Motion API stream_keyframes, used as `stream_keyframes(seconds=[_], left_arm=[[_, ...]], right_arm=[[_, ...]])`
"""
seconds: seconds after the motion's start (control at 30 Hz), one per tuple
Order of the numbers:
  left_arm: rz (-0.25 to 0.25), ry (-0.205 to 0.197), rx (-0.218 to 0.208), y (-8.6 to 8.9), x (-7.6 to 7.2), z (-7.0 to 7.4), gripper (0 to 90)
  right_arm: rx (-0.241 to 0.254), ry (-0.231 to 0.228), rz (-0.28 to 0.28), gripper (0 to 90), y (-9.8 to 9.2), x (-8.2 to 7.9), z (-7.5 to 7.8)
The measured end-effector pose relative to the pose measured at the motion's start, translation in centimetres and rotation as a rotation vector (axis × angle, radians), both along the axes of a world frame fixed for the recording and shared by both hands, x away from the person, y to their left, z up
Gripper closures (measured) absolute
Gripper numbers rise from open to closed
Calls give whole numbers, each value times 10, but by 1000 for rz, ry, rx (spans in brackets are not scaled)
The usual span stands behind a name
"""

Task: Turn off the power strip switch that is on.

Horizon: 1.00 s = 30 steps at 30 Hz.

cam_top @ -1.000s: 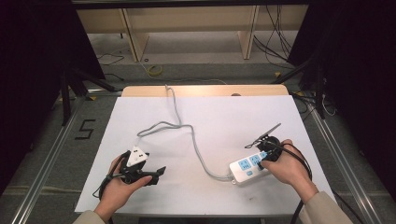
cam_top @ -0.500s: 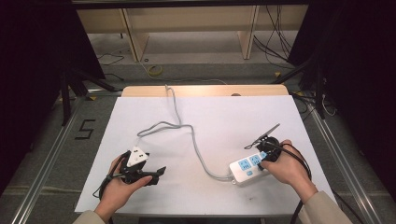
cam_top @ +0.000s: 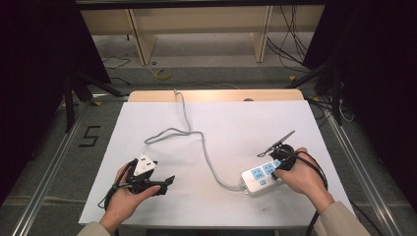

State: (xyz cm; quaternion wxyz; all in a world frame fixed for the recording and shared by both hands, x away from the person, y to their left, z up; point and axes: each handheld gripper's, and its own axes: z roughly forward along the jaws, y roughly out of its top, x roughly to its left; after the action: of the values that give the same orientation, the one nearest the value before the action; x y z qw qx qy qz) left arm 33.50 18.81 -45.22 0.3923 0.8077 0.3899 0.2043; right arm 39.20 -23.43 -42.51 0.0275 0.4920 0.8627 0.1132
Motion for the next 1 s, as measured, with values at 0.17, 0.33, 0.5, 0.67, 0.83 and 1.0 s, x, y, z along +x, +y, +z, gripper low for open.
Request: stream_keyframes(seconds=[0.17, 0.33, 0.5, 0.67, 0.83, 1.0], left_arm=[[0, 1, 0, 0, 0, 0, 198], [1, 0, 0, -1, 0, 0, 198], [1, 0, 0, -1, 0, 0, 198], [-1, -1, 0, -1, 0, 0, 198], [-1, -2, -1, -1, 0, 0, 199], [1, -1, -4, 0, 0, 0, 199]], right_arm=[[3, 7, -4, 900, 0, 0, 0], [0, 5, -9, 900, 0, 0, 0], [-7, 2, -8, 900, 1, 0, -1], [-12, 1, -12, 900, 2, -1, -1], [9, 1, -19, 900, 5, -1, -2], [3, 2, -4, 900, 6, 0, -2]])
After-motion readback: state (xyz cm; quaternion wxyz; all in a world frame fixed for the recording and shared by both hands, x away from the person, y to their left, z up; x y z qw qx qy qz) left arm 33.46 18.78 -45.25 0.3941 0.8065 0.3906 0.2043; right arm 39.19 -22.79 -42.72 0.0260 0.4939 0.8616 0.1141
